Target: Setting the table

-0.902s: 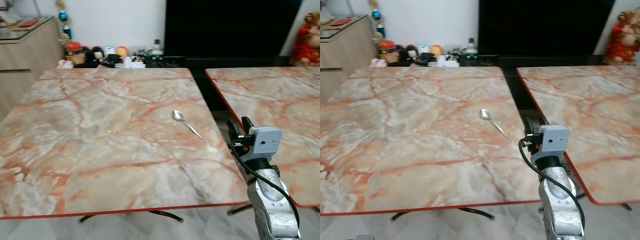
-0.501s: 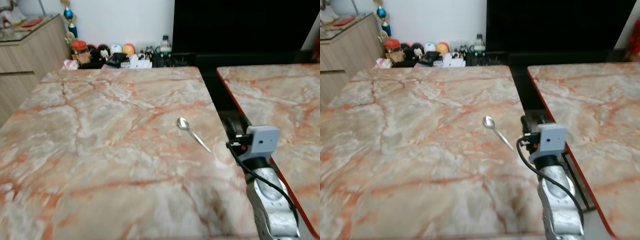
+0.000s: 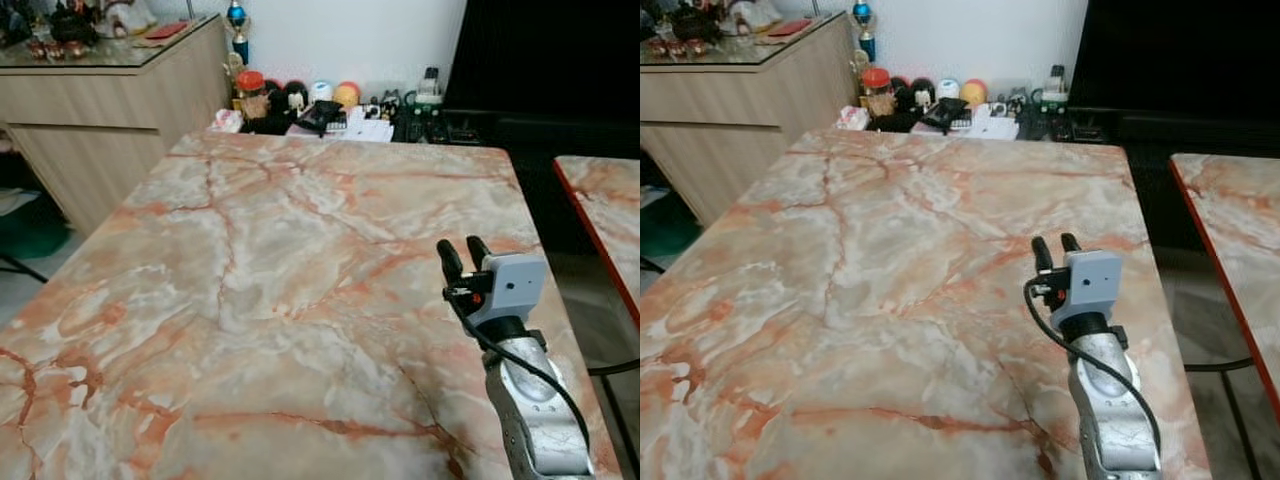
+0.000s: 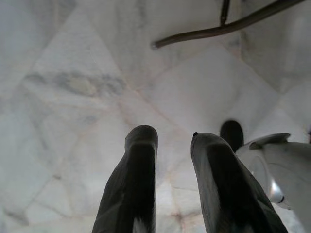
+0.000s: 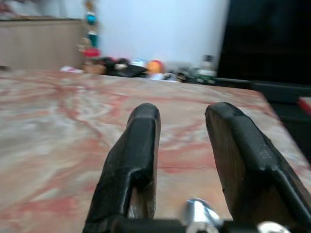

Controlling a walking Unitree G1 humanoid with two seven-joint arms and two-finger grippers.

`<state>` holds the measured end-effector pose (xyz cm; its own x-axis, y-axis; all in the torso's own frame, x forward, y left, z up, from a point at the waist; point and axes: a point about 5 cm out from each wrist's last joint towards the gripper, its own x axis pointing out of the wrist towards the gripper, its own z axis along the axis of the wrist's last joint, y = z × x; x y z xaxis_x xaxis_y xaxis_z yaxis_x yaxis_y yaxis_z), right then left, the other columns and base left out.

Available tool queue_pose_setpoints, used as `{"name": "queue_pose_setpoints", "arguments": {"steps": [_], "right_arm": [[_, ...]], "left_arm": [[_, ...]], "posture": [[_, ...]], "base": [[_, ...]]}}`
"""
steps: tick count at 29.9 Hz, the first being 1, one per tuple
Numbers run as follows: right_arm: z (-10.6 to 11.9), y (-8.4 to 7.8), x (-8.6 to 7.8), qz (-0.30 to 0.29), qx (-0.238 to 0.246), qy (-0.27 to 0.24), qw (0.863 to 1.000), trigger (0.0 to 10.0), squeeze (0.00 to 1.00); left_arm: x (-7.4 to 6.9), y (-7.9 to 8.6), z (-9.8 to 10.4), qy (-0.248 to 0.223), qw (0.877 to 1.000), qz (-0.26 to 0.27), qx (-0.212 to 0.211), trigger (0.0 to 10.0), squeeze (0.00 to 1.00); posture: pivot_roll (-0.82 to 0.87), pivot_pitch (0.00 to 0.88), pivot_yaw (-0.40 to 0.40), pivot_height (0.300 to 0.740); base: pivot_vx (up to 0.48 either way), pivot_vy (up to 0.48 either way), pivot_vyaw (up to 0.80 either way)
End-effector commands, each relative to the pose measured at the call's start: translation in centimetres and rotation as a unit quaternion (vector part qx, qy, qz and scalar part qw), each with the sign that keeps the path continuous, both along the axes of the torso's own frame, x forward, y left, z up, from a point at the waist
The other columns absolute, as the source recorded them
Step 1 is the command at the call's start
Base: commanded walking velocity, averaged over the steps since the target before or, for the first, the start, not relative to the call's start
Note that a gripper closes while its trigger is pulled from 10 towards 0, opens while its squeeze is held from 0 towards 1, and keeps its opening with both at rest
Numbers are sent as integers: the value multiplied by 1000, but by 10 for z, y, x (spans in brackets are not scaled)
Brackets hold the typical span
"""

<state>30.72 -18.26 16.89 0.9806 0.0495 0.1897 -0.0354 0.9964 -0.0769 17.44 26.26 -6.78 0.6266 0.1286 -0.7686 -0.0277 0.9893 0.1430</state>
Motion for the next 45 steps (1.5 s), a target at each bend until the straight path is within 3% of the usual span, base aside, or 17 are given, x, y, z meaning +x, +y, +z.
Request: {"name": "queue_pose_setpoints", "arguments": {"steps": [1, 4, 5, 6, 14, 15, 16, 19, 25, 26, 27, 28, 30, 31, 32, 33, 45], "right_arm": [[-4, -1, -5, -9, 10, 13, 1000, 10000, 0], [-7, -2, -6, -14, 0, 32, 999, 10000, 0], [-15, -10, -7, -31, -4, 64, 997, 10000, 361], [-19, -15, -6, -40, -5, 79, 996, 10000, 1000], [-33, -37, -1, -47, -29, 153, 987, 10000, 1000], [-36, -38, 1, -20, -42, 170, 984, 10000, 325], [-39, -39, 2, -7, -51, 177, 983, 10000, 0], [-44, -43, 5, 3, -75, 188, 979, 10000, 0], [-47, -48, 14, 31, -26, 208, 977, 10000, 0], [-46, -48, 16, 37, -21, 209, 977, 10000, 729], [-46, -47, 17, 40, -16, 211, 977, 10000, 729], [-46, -47, 18, 52, -8, 215, 975, 10000, 1000], [-47, -47, 19, 69, -8, 221, 973, 10000, 1000], [-48, -50, 20, 68, -18, 225, 972, 10000, 890], [-49, -52, 21, 65, -26, 227, 971, 10000, 890], [-50, -54, 22, 64, -35, 229, 971, 10000, 0], [-57, -64, 28, 98, -43, 245, 964, 10000, 0]], "left_arm": [[-11, 4, -4, 22, 1000, 5, 4, 10000, 0], [-12, 3, -5, 25, 1000, 2, 2, 10000, 0], [-13, 3, -5, 26, 1000, 2, 2, 10000, 0], [-13, 3, -6, 26, 1000, 2, 2, 10000, 0], [-16, 2, -7, 34, 999, -2, 1, 10000, 0], [-16, 2, -7, 34, 999, -2, 0, 10000, 0], [-17, 2, -8, 36, 999, -4, 0, 10000, 0], [-19, 2, -8, 42, 999, -9, 2, 10000, 0], [-22, 1, -10, 48, 999, -20, 1, 10000, 0], [-22, 0, -10, 51, 998, -33, 4, 10000, 0], [-22, 0, -10, 51, 998, -37, 5, 10000, 0], [-22, -1, -10, 53, 998, -43, 7, 10000, 0], [-23, -1, -11, 55, 997, -45, 8, 10000, 0], [-23, 0, -11, 55, 997, -44, 8, 10000, 0], [-24, 0, -11, 55, 998, -43, 8, 10000, 0], [-24, 0, -11, 56, 998, -43, 8, 10000, 0], [-26, -2, -13, 58, 998, -38, 1, 10000, 0]], "posture": [[-36, 110, 34, 740], [-39, 113, 34, 740], [-39, 114, 33, 740], [-38, 115, 33, 740], [-39, 116, 30, 740], [-41, 114, 34, 740], [-42, 113, 35, 740], [-49, 111, 39, 740], [-41, 101, 40, 740], [-38, 101, 44, 740], [-38, 101, 44, 740], [-40, 100, 43, 740], [-41, 100, 43, 740], [-39, 101, 43, 740], [-35, 104, 43, 740], [-35, 104, 43, 740], [-20, 134, 43, 740]], "base": [[0, 0, 0], [0, 0, 0], [0, 0, 0], [0, 0, 0], [0, 0, 0], [0, 0, 0], [0, 0, 0], [0, 0, 0], [0, 0, 0], [0, 0, 0], [0, 0, 0], [0, 0, 0], [0, 0, 0], [0, 0, 0], [0, 0, 0], [0, 0, 0], [0, 0, 0]]}}
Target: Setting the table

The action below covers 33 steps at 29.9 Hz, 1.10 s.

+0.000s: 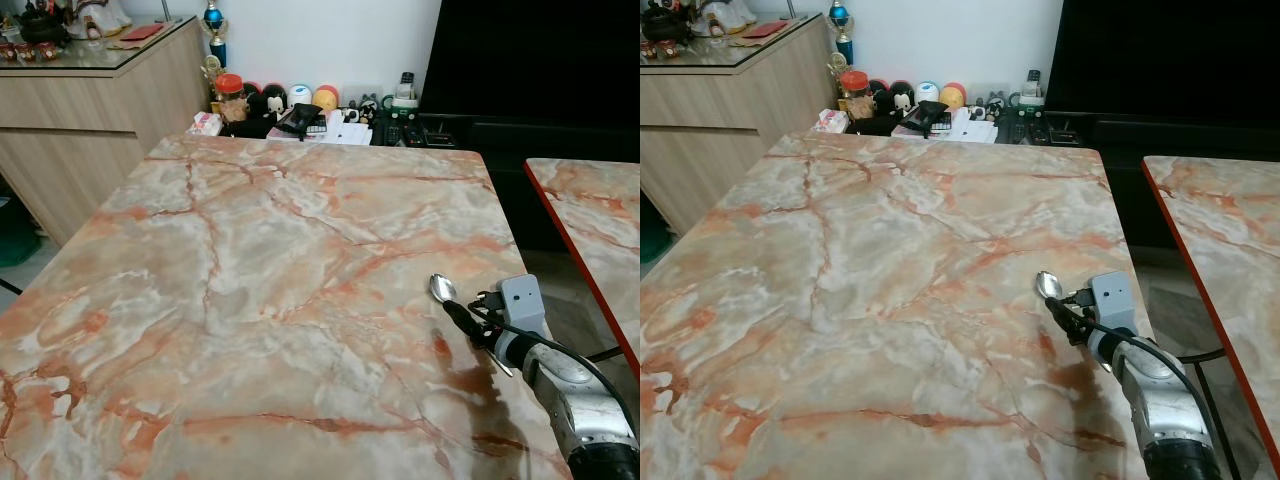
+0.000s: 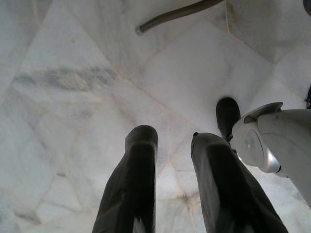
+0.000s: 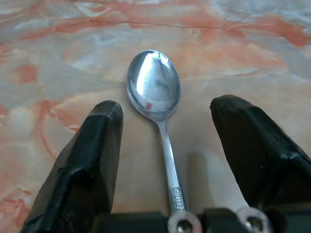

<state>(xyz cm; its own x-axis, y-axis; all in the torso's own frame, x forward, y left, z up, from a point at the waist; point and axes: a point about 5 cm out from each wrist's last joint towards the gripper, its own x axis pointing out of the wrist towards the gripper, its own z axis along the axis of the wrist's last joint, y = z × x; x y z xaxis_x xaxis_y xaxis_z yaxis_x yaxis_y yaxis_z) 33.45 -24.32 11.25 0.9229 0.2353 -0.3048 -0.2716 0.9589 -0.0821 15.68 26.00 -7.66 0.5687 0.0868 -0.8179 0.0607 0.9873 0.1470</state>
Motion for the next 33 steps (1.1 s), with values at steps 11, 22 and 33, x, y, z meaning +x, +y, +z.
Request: {"name": "queue_pose_setpoints", "arguments": {"steps": [11, 22, 33], "right_arm": [[-12, -2, 2, 22, -2, 23, 999, 10000, 0], [-26, 2, -2, 32, -7, 41, 999, 10000, 0], [-45, 8, -12, 43, -21, 73, 996, 0, 0]], "left_arm": [[-12, 2, -4, 18, 1000, 6, -3, 10000, 0], [-11, 3, -3, 17, 1000, 3, -4, 10000, 0], [-11, 2, -4, 23, 1000, -6, -9, 10000, 0]], "posture": [[-7, 133, 40, 740], [-8, 125, 46, 740], [-13, 105, 49, 740]], "base": [[0, 0, 0], [0, 0, 0], [0, 0, 0]]}}
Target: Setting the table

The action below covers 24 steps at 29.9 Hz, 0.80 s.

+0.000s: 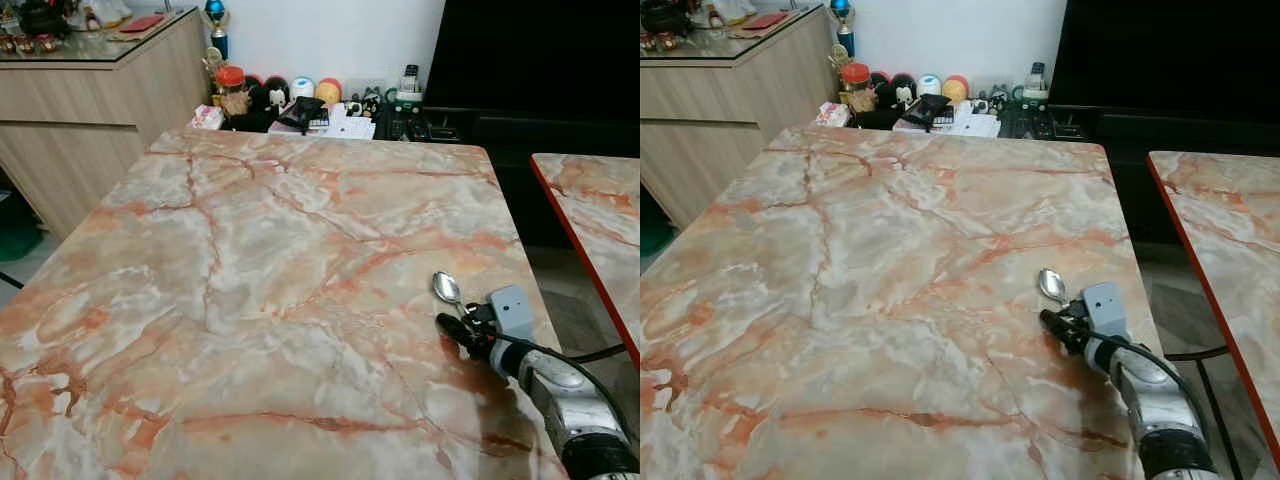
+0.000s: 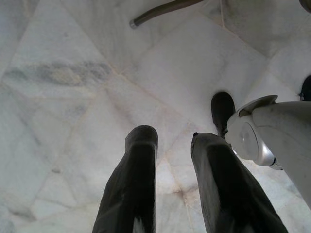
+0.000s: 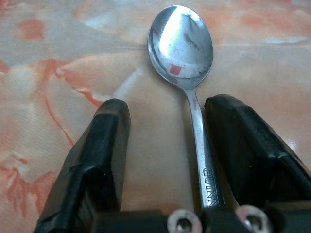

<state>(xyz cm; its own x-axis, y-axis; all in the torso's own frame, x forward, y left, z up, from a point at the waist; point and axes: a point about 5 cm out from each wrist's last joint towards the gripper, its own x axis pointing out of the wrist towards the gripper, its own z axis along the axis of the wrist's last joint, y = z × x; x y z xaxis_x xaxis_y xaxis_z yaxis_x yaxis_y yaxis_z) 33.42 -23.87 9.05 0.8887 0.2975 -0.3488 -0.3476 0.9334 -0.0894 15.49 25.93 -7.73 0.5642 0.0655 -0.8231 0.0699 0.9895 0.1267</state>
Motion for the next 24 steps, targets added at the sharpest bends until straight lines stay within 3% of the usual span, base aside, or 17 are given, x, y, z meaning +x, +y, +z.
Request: {"name": "queue_pose_setpoints", "arguments": {"steps": [1, 24], "right_arm": [[-23, 3, -12, 5, -12, 52, 999, 0, 0], [-36, 19, -16, 22, -19, 66, 997, 0, 0]], "left_arm": [[-9, 3, -3, 19, 1000, -2, 1, 10000, 0], [-9, 0, -4, 14, 1000, 11, -8, 10000, 0]], "posture": [[-13, 105, 49, 740], [-34, 143, 24, 740]], "base": [[0, 0, 0], [0, 0, 0]]}}
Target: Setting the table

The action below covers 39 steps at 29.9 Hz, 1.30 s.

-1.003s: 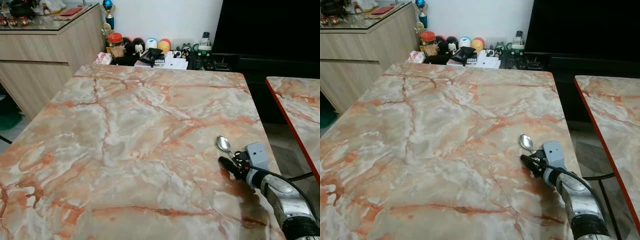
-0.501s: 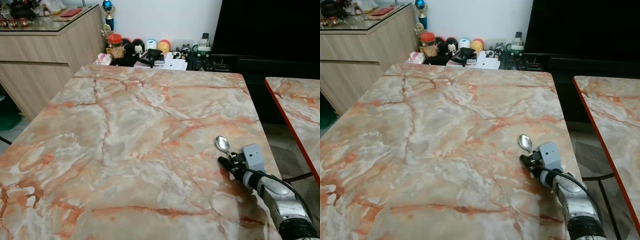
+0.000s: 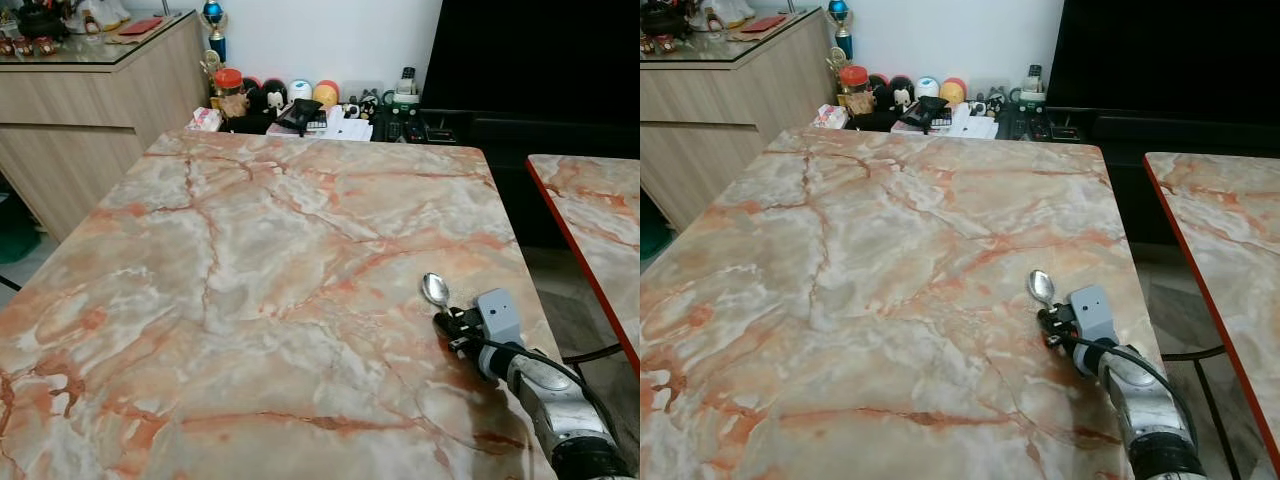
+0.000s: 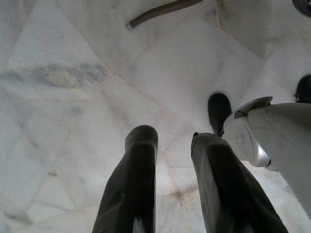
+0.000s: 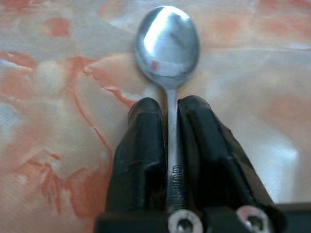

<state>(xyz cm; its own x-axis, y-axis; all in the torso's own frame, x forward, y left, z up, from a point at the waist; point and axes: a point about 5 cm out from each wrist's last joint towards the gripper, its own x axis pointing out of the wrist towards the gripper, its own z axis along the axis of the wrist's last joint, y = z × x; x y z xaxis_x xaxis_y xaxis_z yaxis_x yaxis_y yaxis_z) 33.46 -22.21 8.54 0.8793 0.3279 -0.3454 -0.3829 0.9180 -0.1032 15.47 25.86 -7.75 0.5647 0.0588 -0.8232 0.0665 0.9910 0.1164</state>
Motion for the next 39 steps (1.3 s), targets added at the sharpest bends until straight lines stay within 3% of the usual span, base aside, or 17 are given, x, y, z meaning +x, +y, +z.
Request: {"name": "queue_pose_setpoints", "arguments": {"steps": [1, 10, 17, 18, 22, 25, 27, 39], "right_arm": [[-31, 3, -16, 0, -15, 68, 998, 0, 0], [-24, -1, -16, -15, -3, 46, 999, 0, 0], [-21, 5, -12, -38, 6, 25, 999, 196, 0], [-16, 4, -8, -67, 3, 3, 998, 10000, 0], [7, 2, 3, -142, 5, -73, 987, 10000, 0], [24, 4, 6, -140, -18, -126, 982, 10000, 0], [47, 6, 4, -153, 14, -190, 970, 10000, 0], [82, 22, -7, -182, 30, -269, 945, 10000, 0]], "left_arm": [[-9, 0, -4, 15, 1000, 10, -3, 10000, 0], [-15, 1, -6, 26, 1000, 9, -1, 10000, 0], [-15, 3, -6, 26, 1000, 10, 4, 10000, 0], [-16, 5, -5, 28, 1000, 12, 6, 10000, 0], [-17, 11, -4, 30, 999, 18, 14, 10000, 0], [-17, 12, -4, 30, 999, 19, 16, 10000, 0], [-17, 13, -3, 26, 999, 23, 17, 10000, 0], [-22, 13, -5, 37, 999, 16, 23, 10000, 0]], "posture": [[-45, 139, 22, 740], [-83, 126, 23, 740], [-85, 110, 28, 740], [-85, 110, 28, 740], [-77, 128, 28, 740], [-69, 138, 33, 740], [-60, 142, 35, 740], [-66, 144, 44, 740]], "base": [[0, 0, 0], [0, 0, 0], [0, 0, 0], [0, 0, 0], [0, 0, 0], [0, 0, 0], [0, 0, 0], [0, 0, 0]]}}
